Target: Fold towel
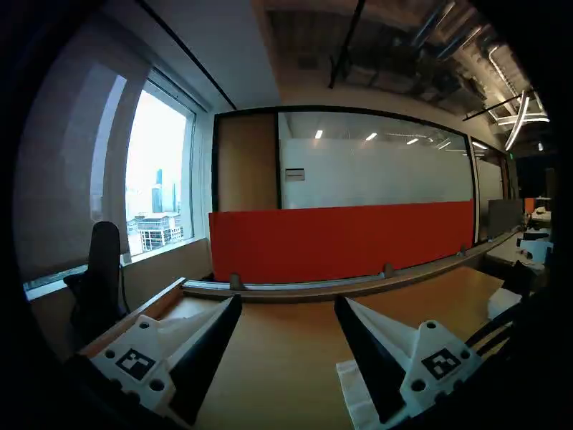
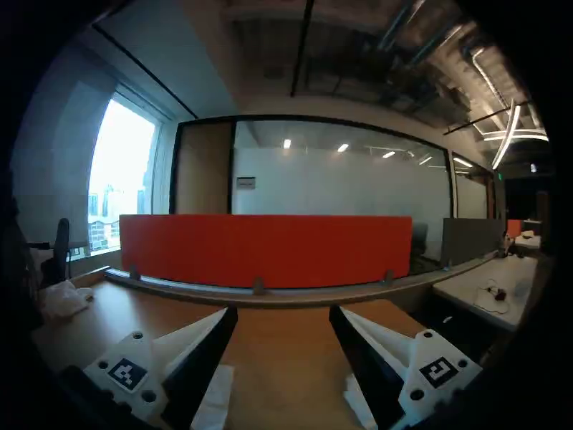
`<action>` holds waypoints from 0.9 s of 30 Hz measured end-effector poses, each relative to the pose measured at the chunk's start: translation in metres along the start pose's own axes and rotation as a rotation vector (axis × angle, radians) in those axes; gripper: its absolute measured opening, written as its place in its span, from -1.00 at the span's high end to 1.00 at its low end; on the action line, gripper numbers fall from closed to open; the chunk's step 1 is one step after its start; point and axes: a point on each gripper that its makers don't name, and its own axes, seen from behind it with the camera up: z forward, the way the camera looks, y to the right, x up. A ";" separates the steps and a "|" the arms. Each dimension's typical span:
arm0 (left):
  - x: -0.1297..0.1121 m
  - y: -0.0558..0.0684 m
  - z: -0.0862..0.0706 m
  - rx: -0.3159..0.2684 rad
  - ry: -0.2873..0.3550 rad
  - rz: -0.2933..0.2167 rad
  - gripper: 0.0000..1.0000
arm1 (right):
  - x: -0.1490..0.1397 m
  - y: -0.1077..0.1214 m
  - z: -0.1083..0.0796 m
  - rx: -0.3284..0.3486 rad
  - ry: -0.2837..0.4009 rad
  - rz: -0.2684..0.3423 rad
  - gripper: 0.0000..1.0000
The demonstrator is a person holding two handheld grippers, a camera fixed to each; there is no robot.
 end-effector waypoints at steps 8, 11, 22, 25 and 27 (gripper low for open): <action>0.028 0.002 -0.001 -0.027 -0.017 0.012 -0.91 | 0.027 -0.011 -0.002 0.020 -0.033 -0.021 -0.99; 0.033 0.006 -0.001 -0.050 -0.025 0.018 -0.91 | 0.032 -0.018 -0.002 0.047 -0.051 -0.041 -0.99; 0.026 0.034 0.001 -0.199 -0.110 0.086 -0.91 | 0.029 -0.054 -0.002 0.254 -0.147 -0.194 -1.00; 0.019 0.048 -0.001 -0.268 -0.142 0.108 -0.91 | 0.025 -0.064 -0.004 0.316 -0.175 -0.228 -1.00; 0.015 0.056 -0.003 -0.310 -0.162 0.122 -0.91 | 0.020 -0.070 -0.005 0.352 -0.193 -0.247 -1.00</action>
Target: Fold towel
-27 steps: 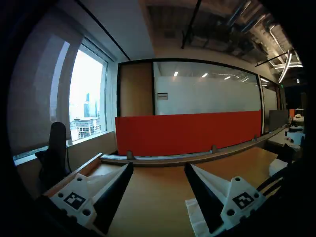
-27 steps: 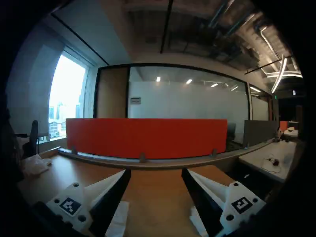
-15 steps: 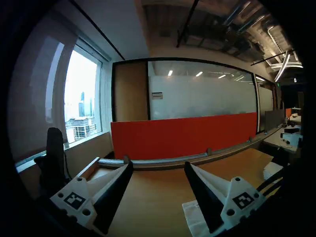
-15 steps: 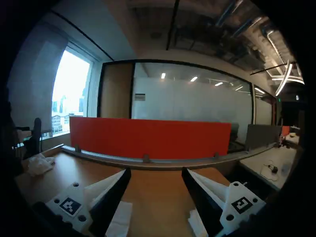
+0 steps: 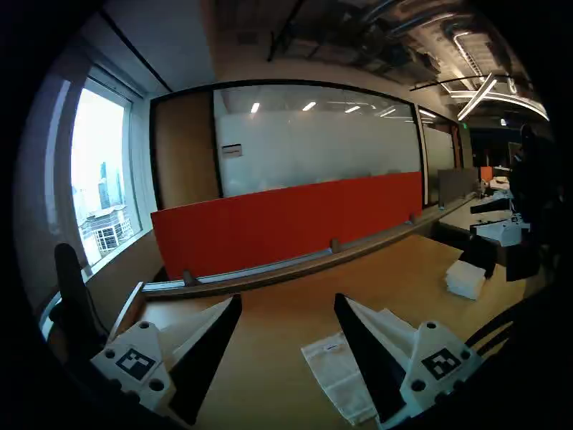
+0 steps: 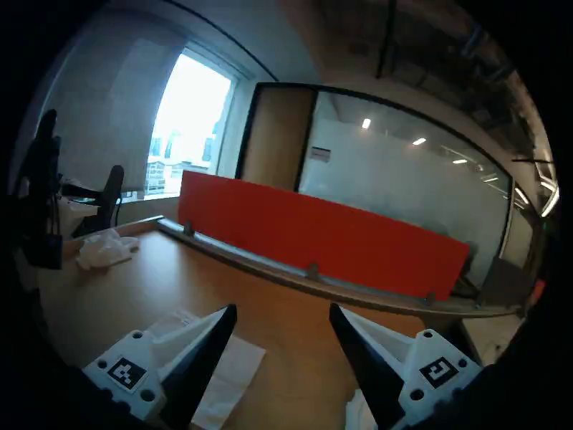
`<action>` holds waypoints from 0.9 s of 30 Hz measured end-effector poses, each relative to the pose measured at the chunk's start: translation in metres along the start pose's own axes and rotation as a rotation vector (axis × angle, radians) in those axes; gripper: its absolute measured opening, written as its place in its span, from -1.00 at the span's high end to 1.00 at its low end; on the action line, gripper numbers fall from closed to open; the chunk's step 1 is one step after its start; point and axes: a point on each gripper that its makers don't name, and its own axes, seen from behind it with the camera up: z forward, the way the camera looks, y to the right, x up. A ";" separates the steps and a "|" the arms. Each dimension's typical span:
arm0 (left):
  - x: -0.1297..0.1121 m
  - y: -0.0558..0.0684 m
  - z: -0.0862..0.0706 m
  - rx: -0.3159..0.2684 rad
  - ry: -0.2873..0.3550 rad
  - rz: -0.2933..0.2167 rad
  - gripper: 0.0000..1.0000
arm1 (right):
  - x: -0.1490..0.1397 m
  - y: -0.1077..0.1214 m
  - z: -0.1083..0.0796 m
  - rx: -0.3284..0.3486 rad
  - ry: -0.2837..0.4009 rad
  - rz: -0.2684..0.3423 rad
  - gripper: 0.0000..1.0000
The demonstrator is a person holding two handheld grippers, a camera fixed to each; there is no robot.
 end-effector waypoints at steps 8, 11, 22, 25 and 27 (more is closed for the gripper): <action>-0.022 0.020 0.004 -0.085 -0.071 0.019 -0.92 | -0.019 -0.022 0.005 0.113 -0.078 -0.038 -1.00; -0.035 0.028 0.005 -0.111 -0.104 0.008 -0.92 | -0.031 -0.027 0.006 0.138 -0.112 -0.043 -1.00; -0.088 0.056 0.003 -0.190 -0.216 0.016 -0.91 | -0.088 -0.049 0.008 0.228 -0.227 -0.058 -1.00; -0.103 0.064 0.002 -0.216 -0.245 0.033 -0.92 | -0.103 -0.055 0.009 0.248 -0.252 -0.065 -1.00; -0.114 0.070 0.001 -0.232 -0.263 0.043 -0.92 | -0.113 -0.059 0.009 0.261 -0.267 -0.069 -1.00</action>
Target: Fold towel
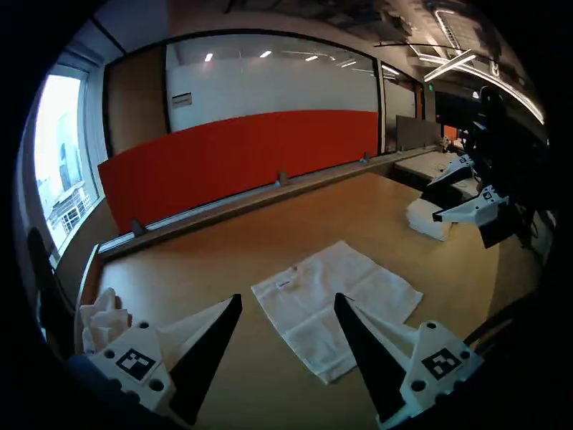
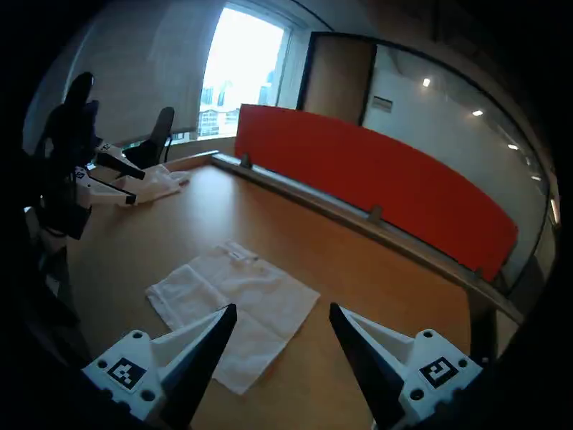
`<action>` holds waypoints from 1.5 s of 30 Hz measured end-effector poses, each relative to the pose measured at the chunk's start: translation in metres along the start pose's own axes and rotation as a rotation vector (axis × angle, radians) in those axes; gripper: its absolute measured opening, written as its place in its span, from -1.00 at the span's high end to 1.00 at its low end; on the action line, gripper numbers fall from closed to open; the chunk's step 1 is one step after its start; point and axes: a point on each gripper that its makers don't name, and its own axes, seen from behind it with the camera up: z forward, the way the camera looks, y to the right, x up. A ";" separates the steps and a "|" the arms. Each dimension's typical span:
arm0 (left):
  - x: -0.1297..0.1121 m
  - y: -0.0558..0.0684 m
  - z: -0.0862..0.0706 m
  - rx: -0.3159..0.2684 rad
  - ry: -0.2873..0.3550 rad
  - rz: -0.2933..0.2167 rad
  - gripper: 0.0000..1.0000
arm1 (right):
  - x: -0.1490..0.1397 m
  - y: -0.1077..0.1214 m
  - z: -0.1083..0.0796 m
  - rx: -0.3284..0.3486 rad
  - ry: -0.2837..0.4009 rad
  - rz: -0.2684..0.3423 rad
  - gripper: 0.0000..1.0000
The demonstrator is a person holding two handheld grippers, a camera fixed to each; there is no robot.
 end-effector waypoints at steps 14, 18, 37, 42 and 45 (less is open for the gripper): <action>-0.080 0.036 0.029 -0.068 -0.134 0.005 -0.92 | -0.076 -0.028 0.031 0.065 -0.108 0.012 -1.00; -0.101 0.045 0.037 -0.090 -0.170 0.008 -0.92 | -0.096 -0.038 0.039 0.090 -0.140 0.013 -1.00; -0.183 0.069 0.067 -0.151 -0.331 0.001 -0.91 | -0.171 -0.061 0.062 0.170 -0.282 0.005 -0.98; -0.193 0.074 0.072 -0.163 -0.356 0.007 -0.91 | -0.180 -0.063 0.065 0.180 -0.303 -0.003 -0.96; -0.198 0.075 0.075 -0.169 -0.370 0.006 -0.91 | -0.184 -0.064 0.068 0.184 -0.313 -0.008 -0.91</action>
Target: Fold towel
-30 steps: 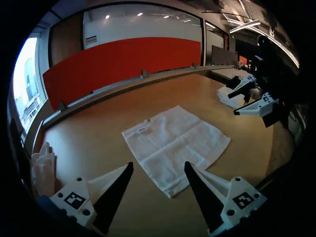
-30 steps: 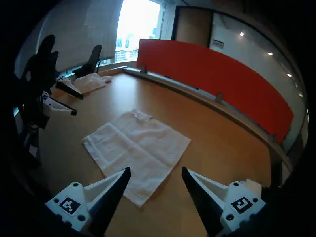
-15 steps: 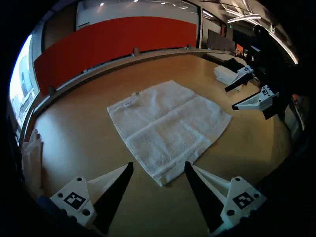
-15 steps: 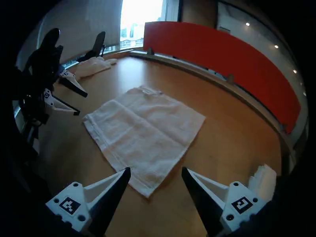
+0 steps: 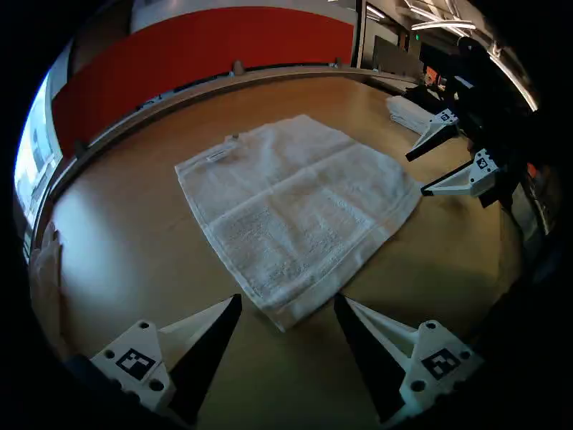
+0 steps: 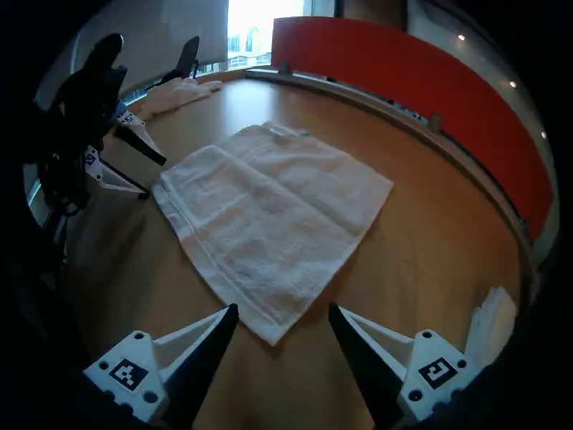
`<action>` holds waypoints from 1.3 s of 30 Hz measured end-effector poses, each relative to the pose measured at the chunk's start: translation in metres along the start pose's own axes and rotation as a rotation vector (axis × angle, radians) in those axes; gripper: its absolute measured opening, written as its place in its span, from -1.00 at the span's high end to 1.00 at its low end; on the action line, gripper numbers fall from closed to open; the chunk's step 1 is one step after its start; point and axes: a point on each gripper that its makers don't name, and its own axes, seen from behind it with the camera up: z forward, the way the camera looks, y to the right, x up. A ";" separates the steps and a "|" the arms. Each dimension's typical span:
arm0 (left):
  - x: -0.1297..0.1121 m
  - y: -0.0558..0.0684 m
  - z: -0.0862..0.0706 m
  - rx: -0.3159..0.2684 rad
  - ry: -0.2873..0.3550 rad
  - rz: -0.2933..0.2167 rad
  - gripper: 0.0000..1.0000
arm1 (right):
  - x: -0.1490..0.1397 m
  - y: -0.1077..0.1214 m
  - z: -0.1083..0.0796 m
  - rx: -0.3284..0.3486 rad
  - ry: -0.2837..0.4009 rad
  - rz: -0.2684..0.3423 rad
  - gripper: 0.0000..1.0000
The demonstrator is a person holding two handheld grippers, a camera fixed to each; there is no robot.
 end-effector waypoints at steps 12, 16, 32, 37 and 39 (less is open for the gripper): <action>-0.008 -0.002 0.007 0.012 -0.030 0.018 -0.74 | -0.007 -0.001 0.008 0.011 -0.013 -0.002 -0.77; -0.007 -0.002 0.008 0.013 -0.033 0.019 -0.68 | -0.009 -0.001 0.010 0.019 -0.018 0.000 -0.71; -0.007 0.002 0.009 0.015 -0.047 0.017 -0.45 | -0.012 -0.015 0.009 0.075 -0.005 -0.012 0.07; -0.007 0.004 0.009 0.012 -0.055 0.021 -0.20 | -0.011 -0.020 0.009 0.085 -0.004 -0.019 0.50; -0.007 0.004 0.009 0.012 -0.057 0.022 -0.04 | -0.011 -0.021 0.009 0.086 -0.005 -0.018 0.59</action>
